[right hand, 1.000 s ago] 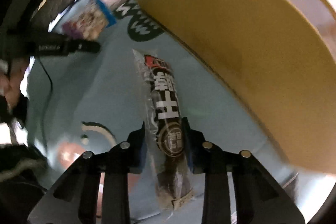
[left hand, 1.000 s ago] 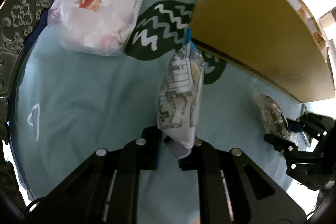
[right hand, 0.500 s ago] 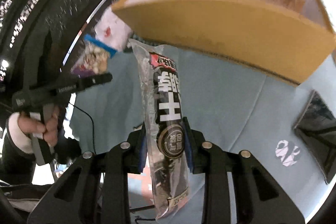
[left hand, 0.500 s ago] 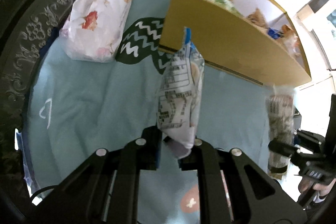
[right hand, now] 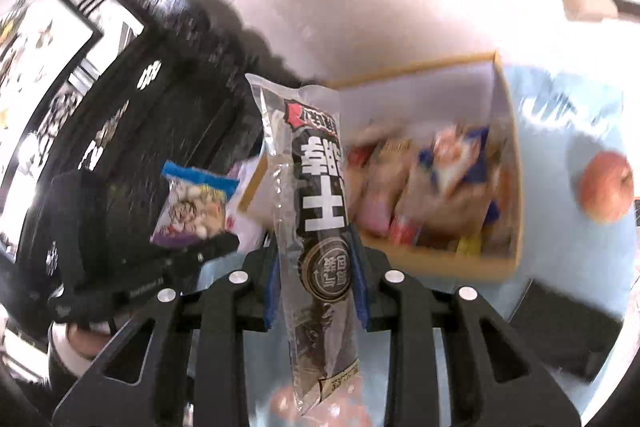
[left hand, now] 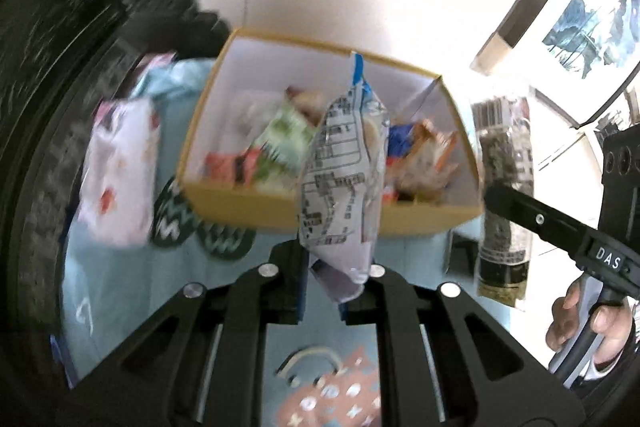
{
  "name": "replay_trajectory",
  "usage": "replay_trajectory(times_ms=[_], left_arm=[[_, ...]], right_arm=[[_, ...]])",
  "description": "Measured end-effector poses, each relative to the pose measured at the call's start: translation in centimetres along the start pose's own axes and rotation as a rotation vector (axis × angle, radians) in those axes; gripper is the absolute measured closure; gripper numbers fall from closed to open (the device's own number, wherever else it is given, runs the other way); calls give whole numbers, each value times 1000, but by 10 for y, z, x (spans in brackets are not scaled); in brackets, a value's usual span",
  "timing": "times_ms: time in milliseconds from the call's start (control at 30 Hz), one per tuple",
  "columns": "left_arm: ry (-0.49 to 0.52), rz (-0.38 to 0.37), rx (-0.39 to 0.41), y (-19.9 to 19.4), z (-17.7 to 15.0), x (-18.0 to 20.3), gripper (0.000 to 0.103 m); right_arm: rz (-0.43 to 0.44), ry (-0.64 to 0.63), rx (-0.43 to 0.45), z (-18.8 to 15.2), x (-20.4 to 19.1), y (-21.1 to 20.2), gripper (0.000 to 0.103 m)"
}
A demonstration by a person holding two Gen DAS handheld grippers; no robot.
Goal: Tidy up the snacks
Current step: 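Carry both snacks into the yellow box and open both tools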
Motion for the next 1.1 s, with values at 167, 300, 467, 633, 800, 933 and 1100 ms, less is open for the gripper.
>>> replay_trajectory(times_ms=[167, 300, 467, 633, 800, 933, 1100], left_arm=[[-35, -6, -2, 37, 40, 3, 92], [-47, 12, -31, 73, 61, -2, 92], [-117, 59, -21, 102, 66, -23, 15], [-95, 135, -17, 100, 60, -36, 7], [-62, 174, 2, 79, 52, -32, 6], [-54, 194, 34, 53, 47, -24, 3], [-42, 210, 53, 21, 33, -12, 2]], right_arm=[[-122, -7, 85, 30, 9, 19, 73], [-234, -74, 146, 41, 15, 39, 73], [-396, -203, 227, 54, 21, 56, 58], [-396, -219, 256, 52, 28, 49, 40], [-393, -221, 254, 48, 26, 29, 40], [-398, -232, 262, 37, 21, 6, 39], [-397, -240, 258, 16, 19, -21, 38]])
Point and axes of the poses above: each gripper's, at about its wrist camera, not at the fingertips, and y roughly the way its jaws point, x to its right, z to its top, the point moved 10 cm from there along y, roughly the way its jaws point, and after that the axes turned 9 degrees about -z, right-handed, at the moved point
